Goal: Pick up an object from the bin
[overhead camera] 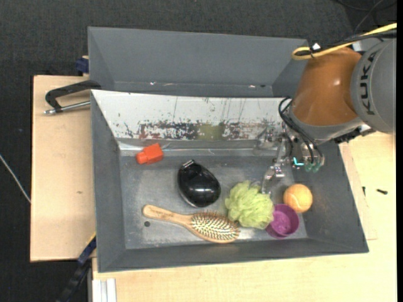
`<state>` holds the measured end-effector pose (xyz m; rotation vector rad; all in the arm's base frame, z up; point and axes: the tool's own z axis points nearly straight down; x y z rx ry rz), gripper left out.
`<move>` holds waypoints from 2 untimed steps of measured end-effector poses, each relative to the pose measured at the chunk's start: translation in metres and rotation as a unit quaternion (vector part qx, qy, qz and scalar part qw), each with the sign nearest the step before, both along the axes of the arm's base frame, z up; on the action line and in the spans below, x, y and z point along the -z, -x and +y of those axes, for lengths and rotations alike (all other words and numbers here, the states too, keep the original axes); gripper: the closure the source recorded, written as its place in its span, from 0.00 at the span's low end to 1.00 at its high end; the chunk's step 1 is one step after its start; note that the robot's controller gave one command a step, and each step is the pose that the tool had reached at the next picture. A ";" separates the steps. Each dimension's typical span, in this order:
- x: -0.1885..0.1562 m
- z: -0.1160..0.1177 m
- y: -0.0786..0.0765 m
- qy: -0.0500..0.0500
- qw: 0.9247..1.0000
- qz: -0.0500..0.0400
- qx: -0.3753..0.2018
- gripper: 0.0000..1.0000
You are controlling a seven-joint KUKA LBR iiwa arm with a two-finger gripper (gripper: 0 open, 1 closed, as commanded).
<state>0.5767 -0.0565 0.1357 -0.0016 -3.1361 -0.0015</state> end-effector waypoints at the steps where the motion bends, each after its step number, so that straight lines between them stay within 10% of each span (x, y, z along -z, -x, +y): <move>1: -0.004 0.000 -0.002 0.000 1.000 -0.004 0.000 0.00; 2: 0.053 0.034 0.061 0.004 1.000 -0.011 0.004 0.00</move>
Offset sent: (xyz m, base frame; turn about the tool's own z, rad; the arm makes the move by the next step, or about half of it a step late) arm -0.0731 0.0425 -0.0657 0.0078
